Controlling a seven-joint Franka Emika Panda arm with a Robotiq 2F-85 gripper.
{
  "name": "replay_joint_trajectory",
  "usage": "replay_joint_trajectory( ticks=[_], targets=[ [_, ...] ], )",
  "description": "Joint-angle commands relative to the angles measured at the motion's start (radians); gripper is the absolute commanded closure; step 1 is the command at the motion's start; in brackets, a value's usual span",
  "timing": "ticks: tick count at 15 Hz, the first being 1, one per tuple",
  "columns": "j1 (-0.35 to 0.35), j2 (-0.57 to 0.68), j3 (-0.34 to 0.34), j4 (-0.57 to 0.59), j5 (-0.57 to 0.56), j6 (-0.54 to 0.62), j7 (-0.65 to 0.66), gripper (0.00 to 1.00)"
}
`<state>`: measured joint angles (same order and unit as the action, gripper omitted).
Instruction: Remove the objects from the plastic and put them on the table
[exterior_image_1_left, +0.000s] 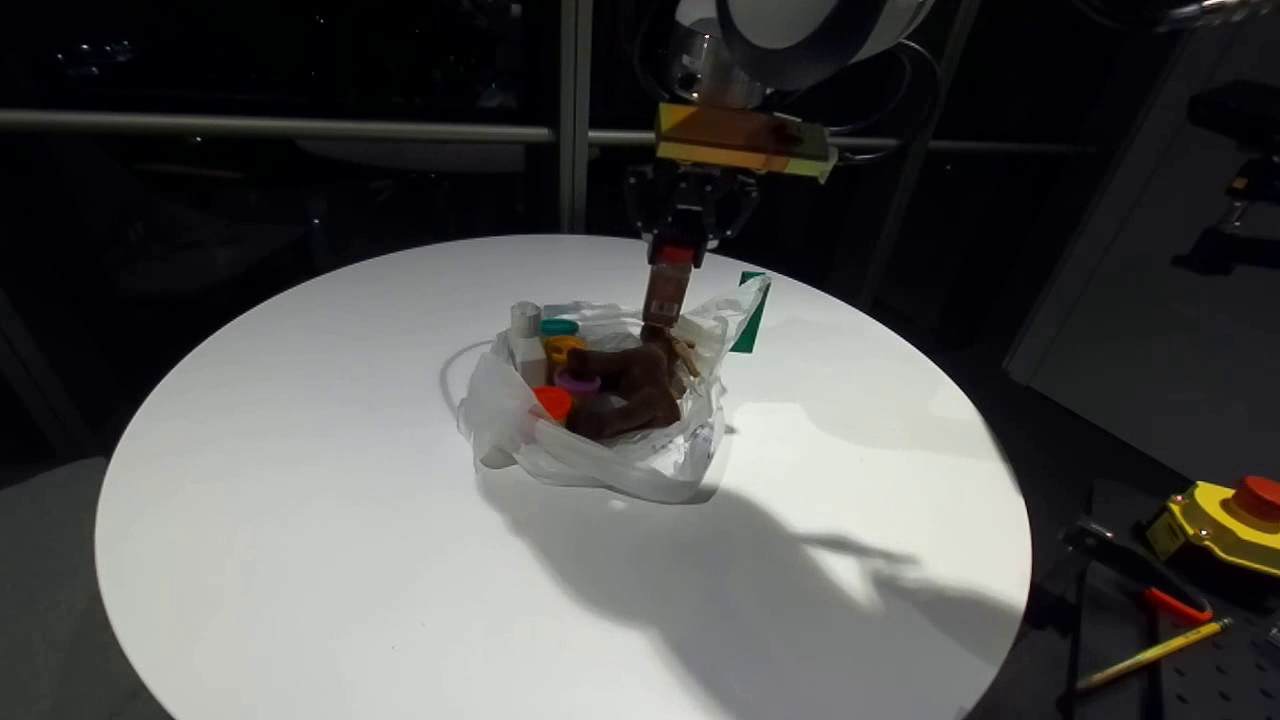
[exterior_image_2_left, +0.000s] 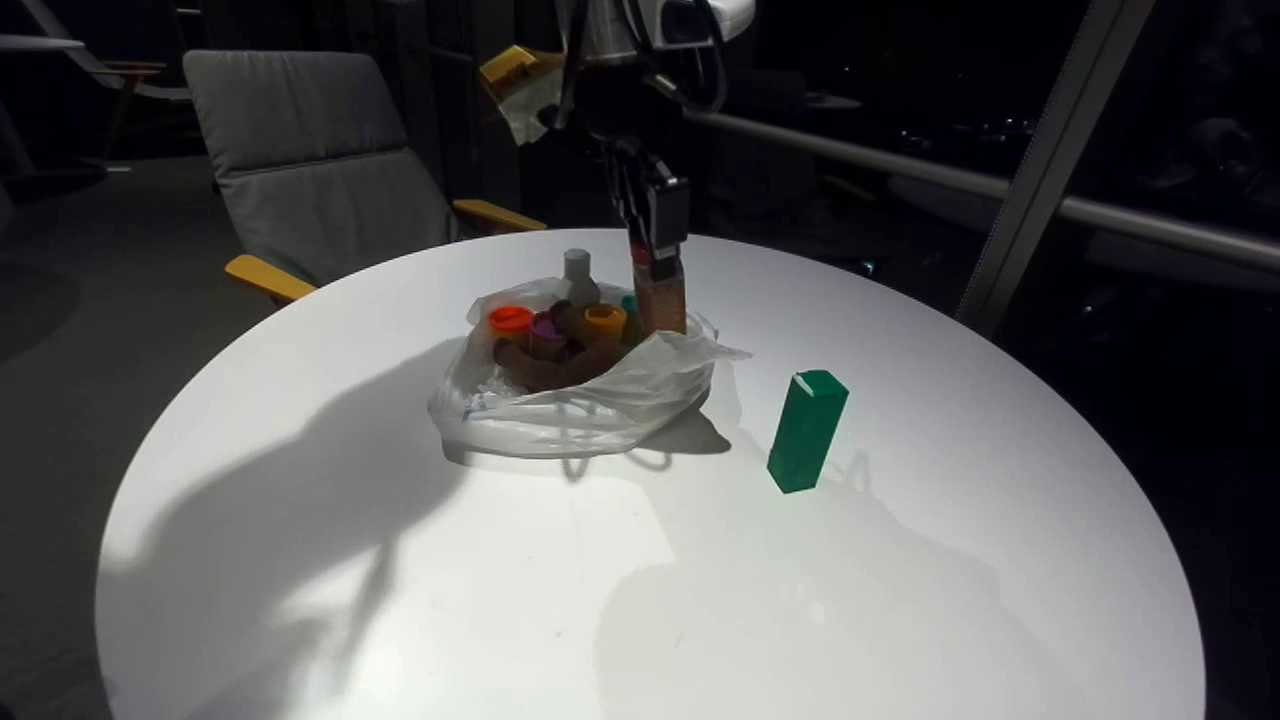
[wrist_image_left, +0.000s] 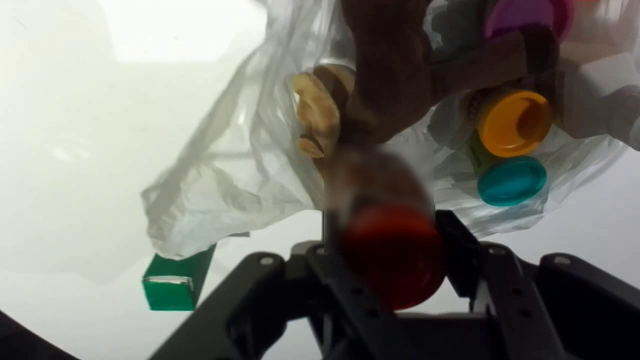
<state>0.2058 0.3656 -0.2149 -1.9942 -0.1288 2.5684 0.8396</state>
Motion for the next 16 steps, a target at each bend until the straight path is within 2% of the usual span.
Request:
replay_joint_trajectory(
  ticks=[1,4,6,9,12,16],
  targets=[
    [0.034,-0.208,-0.027,-0.250,-0.125,0.088,0.182,0.75],
    [0.007,-0.354,0.003,-0.412,-0.236,0.082,0.318,0.75],
    [-0.035,-0.453,0.040,-0.514,-0.277,0.052,0.396,0.75],
    [-0.117,-0.531,0.094,-0.615,-0.233,0.056,0.378,0.75],
    [-0.194,-0.534,0.121,-0.650,-0.212,0.084,0.322,0.75],
    [-0.274,-0.407,0.126,-0.596,-0.246,0.155,0.273,0.75]
  ],
)
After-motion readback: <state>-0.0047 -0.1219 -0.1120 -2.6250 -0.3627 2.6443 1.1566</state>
